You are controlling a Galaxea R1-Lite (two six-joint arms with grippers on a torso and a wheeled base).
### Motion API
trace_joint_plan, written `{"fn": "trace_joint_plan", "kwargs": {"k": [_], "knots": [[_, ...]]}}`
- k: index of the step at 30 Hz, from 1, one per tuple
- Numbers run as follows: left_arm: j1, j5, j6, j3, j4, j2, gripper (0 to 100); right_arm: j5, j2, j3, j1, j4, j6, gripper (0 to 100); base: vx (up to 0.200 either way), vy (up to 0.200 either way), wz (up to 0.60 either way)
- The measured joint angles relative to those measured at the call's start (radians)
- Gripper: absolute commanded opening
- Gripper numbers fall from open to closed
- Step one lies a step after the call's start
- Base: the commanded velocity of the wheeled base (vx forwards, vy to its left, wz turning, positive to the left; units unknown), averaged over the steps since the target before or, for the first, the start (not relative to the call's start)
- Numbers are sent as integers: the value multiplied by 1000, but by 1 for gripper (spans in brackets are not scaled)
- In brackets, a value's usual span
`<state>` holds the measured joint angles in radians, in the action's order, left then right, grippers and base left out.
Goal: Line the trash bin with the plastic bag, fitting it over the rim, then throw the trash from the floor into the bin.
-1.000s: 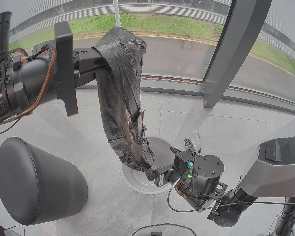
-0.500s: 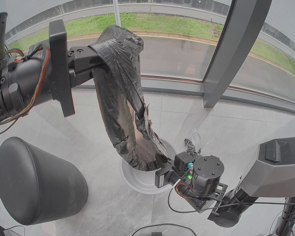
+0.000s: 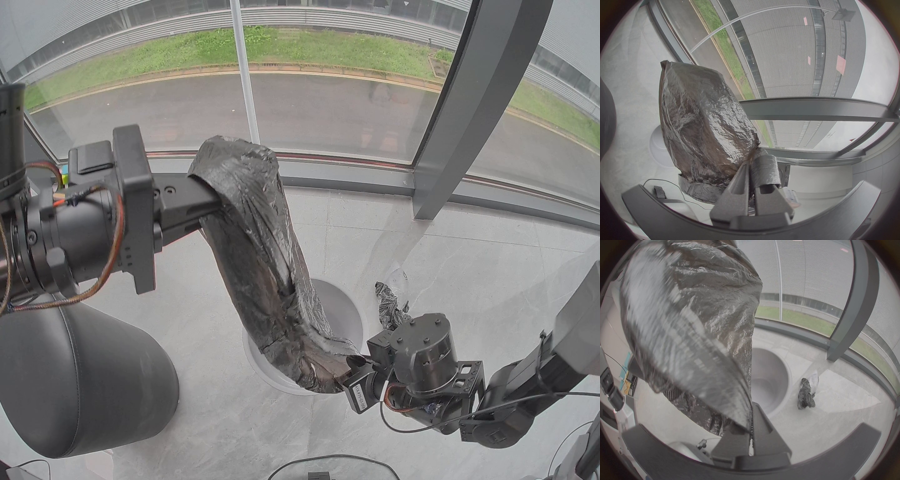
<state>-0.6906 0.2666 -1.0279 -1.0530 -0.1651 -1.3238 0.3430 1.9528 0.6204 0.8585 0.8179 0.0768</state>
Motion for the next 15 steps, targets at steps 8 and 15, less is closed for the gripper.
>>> {"fn": "trace_joint_plan", "kwargs": {"k": [8,15], "knots": [[48,-2,99,109,-46,-11,0,-93,-131,240,-33,-531,55,0,0,0,0],[94,4,216,202,-90,-31,0,-209,-176,570,-86,-985,110,0,0,0,0]]}}
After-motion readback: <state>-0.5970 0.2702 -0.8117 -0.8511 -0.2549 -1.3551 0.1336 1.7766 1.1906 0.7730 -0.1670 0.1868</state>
